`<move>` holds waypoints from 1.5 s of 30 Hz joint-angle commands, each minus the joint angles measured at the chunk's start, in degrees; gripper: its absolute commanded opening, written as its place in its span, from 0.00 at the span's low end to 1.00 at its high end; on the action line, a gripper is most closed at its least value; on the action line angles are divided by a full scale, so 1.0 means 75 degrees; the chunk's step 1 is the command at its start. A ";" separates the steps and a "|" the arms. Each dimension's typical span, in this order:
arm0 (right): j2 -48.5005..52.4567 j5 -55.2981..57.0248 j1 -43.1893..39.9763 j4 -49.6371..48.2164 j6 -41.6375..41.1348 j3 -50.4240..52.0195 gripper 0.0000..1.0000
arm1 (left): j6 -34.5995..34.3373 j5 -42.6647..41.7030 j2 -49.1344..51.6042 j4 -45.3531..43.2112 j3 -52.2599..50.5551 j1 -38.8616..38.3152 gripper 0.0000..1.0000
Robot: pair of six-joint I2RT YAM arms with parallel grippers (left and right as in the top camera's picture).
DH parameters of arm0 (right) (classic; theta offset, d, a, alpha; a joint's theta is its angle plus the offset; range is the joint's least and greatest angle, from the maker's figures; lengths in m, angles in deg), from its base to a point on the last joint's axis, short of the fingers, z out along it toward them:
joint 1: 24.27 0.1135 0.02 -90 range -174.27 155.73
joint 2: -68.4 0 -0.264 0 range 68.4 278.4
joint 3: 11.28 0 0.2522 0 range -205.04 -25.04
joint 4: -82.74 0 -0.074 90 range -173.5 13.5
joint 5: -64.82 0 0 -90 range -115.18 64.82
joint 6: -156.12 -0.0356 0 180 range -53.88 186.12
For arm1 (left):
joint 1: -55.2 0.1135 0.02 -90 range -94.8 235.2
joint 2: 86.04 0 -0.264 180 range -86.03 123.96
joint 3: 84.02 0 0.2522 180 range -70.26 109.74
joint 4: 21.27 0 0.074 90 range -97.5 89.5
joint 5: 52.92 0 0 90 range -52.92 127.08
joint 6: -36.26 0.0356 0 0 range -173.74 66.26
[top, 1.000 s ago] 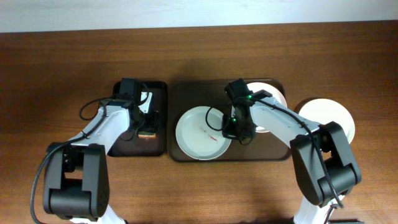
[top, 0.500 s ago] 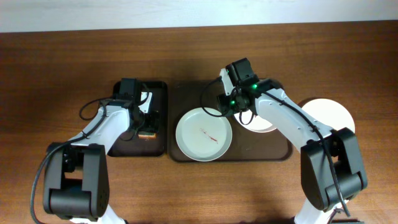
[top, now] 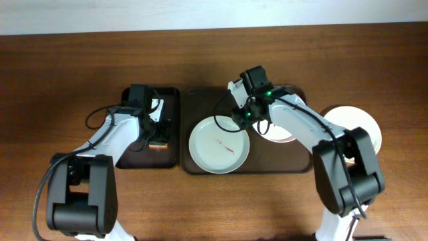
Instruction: Clean dirty plates on tray and stack at the side
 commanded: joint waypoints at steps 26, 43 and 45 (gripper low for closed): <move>0.0239 -0.0128 -0.0268 0.1848 -0.4677 -0.0026 0.04 | 0.0026 -0.0055 0.0035 0.0064 0.0061 0.0026 0.75; 0.0239 -0.0641 -0.0259 0.2824 -0.5225 -0.0023 0.04 | 0.0026 -0.0055 0.0035 -0.0227 0.0061 0.0026 0.75; 0.0239 -0.0641 -0.0259 0.2809 -0.5222 -0.0023 0.04 | 0.0026 -0.0055 0.0035 -0.0245 0.0061 0.0026 0.72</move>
